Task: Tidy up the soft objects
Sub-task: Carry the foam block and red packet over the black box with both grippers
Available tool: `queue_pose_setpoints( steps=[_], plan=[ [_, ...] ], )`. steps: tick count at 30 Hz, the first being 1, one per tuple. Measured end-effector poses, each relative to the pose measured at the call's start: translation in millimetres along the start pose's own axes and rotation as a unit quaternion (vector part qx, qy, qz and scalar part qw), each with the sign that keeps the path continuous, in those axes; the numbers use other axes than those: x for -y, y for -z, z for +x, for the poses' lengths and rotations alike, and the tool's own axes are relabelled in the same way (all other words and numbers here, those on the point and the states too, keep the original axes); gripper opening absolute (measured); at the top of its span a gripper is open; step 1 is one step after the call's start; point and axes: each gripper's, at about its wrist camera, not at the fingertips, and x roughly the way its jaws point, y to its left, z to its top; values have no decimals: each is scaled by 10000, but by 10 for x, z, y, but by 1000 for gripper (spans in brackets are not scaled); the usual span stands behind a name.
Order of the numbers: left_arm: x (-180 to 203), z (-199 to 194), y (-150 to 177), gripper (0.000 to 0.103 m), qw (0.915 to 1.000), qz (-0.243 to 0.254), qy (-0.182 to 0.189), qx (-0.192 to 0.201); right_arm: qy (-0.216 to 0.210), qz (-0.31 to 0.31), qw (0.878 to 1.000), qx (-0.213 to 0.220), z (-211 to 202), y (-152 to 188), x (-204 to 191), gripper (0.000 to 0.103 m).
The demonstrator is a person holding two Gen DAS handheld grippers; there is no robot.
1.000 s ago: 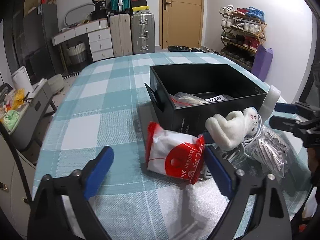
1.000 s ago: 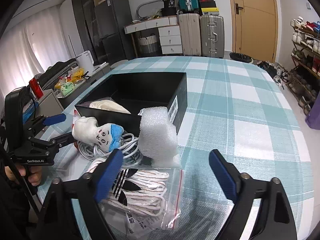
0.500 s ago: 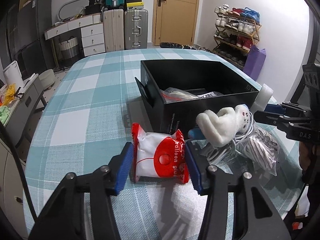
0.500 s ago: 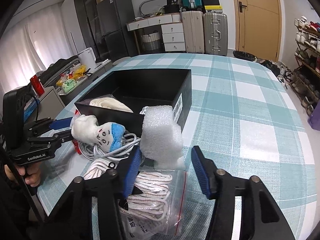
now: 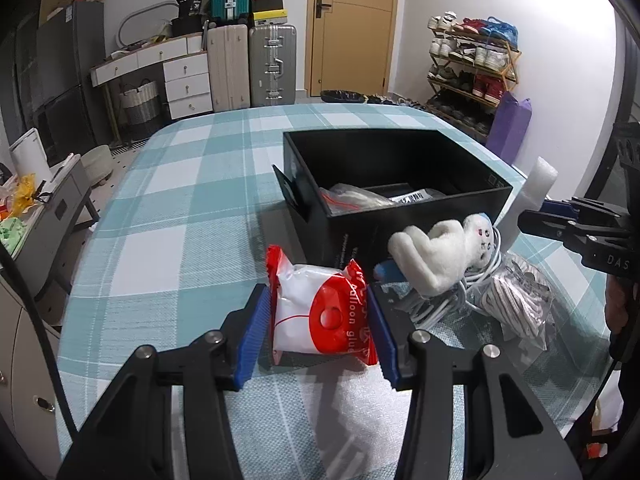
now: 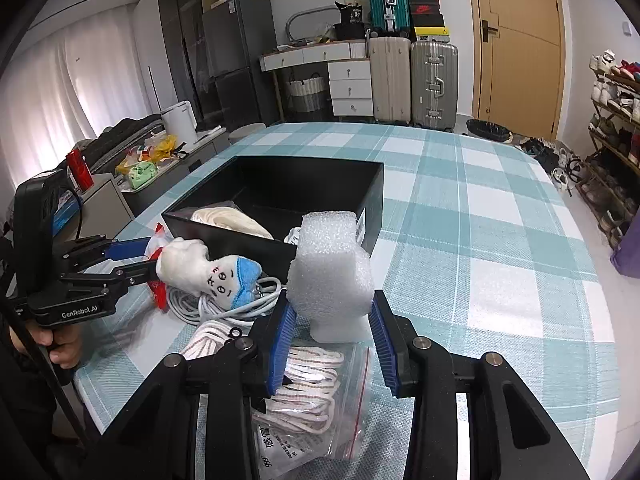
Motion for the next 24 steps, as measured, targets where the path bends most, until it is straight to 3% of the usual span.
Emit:
queue_pose_setpoints(
  steps=[11, 24],
  plan=[
    [-54, -223, -95, 47, 9991, -126, -172, 373, 42, -27, 9997, 221, -175, -42, -10, 38],
    [-39, -496, -338, 48, 9950, -234, -122, 965, 54, 58, 9979, 641, -507, -168, -26, 38]
  ],
)
